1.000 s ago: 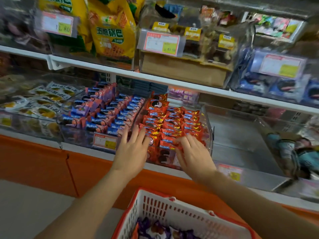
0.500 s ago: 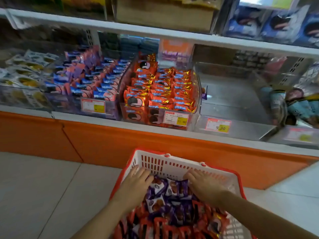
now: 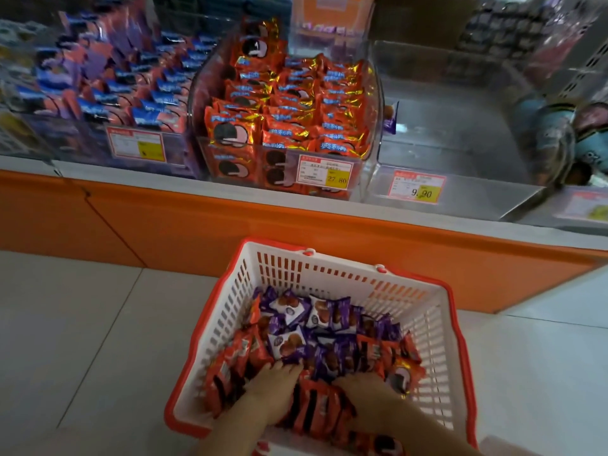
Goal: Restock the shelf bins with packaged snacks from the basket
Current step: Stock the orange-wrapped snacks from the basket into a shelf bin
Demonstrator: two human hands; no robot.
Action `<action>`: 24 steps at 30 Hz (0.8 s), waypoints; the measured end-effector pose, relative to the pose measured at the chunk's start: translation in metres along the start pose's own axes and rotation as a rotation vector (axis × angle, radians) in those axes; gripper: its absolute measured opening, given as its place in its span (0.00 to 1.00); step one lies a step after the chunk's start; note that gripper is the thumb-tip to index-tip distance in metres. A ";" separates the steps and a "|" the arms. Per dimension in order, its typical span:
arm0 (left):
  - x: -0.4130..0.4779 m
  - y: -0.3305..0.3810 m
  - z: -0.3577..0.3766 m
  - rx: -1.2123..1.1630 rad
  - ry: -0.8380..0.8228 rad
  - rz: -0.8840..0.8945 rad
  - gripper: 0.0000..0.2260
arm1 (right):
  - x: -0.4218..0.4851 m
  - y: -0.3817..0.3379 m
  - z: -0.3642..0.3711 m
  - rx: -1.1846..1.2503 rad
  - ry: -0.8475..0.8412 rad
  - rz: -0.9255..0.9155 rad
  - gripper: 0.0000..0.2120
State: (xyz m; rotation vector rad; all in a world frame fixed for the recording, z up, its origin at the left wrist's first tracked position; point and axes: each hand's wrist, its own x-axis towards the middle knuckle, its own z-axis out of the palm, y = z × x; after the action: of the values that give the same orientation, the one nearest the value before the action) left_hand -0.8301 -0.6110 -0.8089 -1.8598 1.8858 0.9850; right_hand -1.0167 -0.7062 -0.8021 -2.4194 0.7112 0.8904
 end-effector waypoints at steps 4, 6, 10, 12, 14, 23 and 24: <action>0.006 0.009 0.005 0.047 0.028 -0.084 0.26 | 0.004 -0.002 -0.004 -0.086 -0.014 -0.006 0.34; 0.005 0.012 0.006 0.049 0.050 -0.100 0.23 | 0.000 -0.003 -0.009 -0.099 -0.022 -0.010 0.33; 0.002 0.011 0.008 -0.058 0.134 -0.139 0.18 | -0.006 -0.006 -0.014 -0.101 -0.022 0.018 0.29; -0.001 0.013 0.009 -0.092 0.155 -0.149 0.17 | -0.007 -0.009 -0.014 -0.080 -0.013 0.043 0.25; -0.004 0.018 0.008 -0.156 0.189 -0.153 0.17 | -0.008 -0.014 -0.016 -0.067 -0.023 0.061 0.20; -0.029 0.013 -0.020 -0.895 0.595 -0.140 0.16 | -0.024 -0.022 -0.052 0.345 0.401 0.215 0.11; -0.032 0.012 -0.026 -0.935 0.662 -0.137 0.15 | -0.026 -0.027 -0.061 0.484 0.471 0.226 0.11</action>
State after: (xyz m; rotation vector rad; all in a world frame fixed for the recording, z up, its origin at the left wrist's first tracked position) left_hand -0.8322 -0.6057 -0.7662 -3.1171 1.6601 1.4933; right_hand -0.9899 -0.7124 -0.7364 -2.1340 1.2292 0.1705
